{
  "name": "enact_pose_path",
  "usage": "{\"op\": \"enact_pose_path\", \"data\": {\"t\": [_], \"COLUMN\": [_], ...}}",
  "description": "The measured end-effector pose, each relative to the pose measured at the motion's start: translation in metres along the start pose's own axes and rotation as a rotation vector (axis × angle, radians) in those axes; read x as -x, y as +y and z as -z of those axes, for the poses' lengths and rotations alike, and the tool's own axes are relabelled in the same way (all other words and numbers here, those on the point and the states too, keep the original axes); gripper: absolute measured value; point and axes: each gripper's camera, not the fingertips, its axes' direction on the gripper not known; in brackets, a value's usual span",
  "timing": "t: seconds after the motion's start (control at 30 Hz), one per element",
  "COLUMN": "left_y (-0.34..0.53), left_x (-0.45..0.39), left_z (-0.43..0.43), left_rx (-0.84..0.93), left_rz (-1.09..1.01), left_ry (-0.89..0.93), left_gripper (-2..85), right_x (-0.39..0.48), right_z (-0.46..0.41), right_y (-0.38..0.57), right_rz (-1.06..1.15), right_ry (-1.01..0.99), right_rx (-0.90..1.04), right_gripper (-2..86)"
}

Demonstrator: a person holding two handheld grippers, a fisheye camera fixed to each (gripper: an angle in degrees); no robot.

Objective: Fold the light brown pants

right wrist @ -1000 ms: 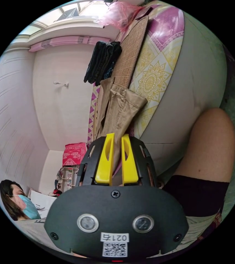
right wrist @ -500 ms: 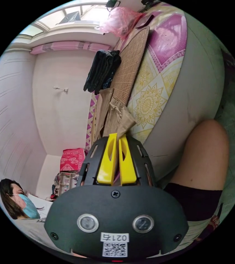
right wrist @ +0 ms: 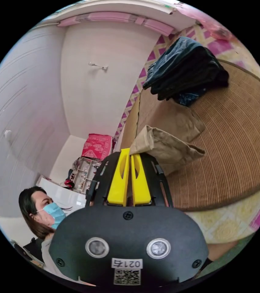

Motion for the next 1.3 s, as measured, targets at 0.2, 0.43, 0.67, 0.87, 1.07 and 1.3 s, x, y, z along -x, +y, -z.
{"op": "enact_pose_path", "data": {"t": [0.2, 0.43, 0.67, 0.87, 1.07, 1.3], "left_y": [-0.183, -0.245, -0.243, -0.216, -0.154, -0.021], "left_x": [-0.043, 0.001, 0.014, 0.041, 0.066, -0.06], "left_z": [-0.138, -0.305, -0.289, -0.302, -0.235, -0.193], "left_rx": [0.191, 0.295, 0.266, 0.256, 0.088, -0.151], "left_rz": [0.101, 0.247, 0.201, 0.197, 0.176, -0.277], "left_ry": [-0.186, -0.276, -0.165, -0.073, 0.276, 0.024], "left_gripper": [-0.9, -0.9, -0.9, -0.8, -0.6, -0.9], "right_x": [-0.077, -0.175, -0.13, -0.143, -0.098, 0.087], "right_z": [-0.13, -0.211, -0.238, -0.266, -0.213, -0.357], "right_y": [-0.158, -0.2, -0.224, -0.233, -0.183, -0.069], "right_rz": [-0.084, -0.23, -0.132, -0.189, -0.128, 0.659], "right_ry": [0.221, 0.258, 0.224, 0.236, 0.173, 0.549], "right_rx": [0.089, 0.118, 0.083, 0.012, -0.141, 0.3], "right_gripper": [-0.7, -0.6, 0.7, 7.1, 9.4, -0.2]}}
